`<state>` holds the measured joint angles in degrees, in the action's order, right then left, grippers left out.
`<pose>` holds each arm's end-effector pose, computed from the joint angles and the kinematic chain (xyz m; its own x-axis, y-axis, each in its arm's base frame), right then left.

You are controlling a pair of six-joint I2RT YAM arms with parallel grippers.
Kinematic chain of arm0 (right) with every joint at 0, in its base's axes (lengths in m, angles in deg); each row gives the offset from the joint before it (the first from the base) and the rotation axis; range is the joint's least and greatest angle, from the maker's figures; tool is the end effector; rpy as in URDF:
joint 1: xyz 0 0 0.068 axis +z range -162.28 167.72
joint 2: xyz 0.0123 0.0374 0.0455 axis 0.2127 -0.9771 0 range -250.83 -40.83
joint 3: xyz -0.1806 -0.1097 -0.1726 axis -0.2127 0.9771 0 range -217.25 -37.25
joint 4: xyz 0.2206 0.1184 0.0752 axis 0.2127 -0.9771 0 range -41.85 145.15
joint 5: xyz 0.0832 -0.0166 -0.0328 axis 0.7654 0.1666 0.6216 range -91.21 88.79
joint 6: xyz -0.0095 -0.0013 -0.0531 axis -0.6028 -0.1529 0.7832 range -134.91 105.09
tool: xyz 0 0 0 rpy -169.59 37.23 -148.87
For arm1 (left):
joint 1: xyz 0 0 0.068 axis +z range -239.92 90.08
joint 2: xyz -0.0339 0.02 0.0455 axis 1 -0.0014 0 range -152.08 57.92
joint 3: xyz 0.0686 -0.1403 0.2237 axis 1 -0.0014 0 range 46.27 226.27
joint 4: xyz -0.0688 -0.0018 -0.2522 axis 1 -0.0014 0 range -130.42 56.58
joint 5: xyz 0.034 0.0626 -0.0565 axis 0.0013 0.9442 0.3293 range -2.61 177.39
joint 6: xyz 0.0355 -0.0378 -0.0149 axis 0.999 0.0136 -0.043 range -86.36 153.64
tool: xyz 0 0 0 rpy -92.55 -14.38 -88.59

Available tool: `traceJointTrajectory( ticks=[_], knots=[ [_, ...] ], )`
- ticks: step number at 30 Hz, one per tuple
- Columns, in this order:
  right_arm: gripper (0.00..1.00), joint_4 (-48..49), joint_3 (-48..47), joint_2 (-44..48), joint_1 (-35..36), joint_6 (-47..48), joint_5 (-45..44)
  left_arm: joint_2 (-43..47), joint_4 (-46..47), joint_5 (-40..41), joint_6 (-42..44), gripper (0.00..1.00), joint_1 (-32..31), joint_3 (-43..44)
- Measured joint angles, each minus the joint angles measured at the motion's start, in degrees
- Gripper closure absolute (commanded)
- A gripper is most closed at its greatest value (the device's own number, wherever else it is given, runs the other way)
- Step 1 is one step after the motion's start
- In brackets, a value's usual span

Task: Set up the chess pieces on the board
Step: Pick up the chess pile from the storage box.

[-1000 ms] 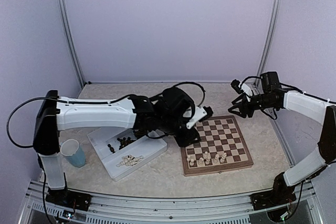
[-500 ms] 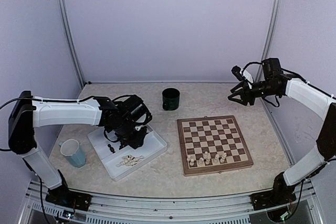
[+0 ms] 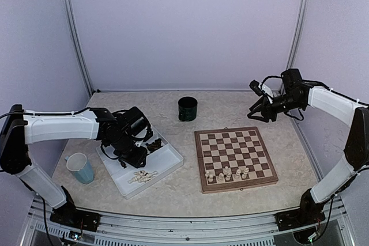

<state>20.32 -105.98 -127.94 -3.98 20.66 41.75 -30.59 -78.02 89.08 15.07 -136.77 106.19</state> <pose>0.3112 0.0700 0.2767 -0.3481 -0.4809 -0.8047 -0.8754 0.4738 0.0956 0.1981 -0.2098 0.2080 -0.8510 0.4424 -0.2830 0.4772 0.8764 -0.0652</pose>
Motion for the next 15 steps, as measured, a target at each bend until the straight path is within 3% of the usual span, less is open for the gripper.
traceJointTrajectory(
  ticks=[6,15],
  knots=[
    [0.57,0.0,0.0,0.0,2.5,0.0,0.6,0.2,-1.2,-2.5,-0.8,0.68,0.5,-3.7],
    [0.57,0.0,0.0,0.0,3.6,0.0,0.8,-1.2,-2.5,-3.5,-1.4,0.64,1.2,-6.0]
  ],
)
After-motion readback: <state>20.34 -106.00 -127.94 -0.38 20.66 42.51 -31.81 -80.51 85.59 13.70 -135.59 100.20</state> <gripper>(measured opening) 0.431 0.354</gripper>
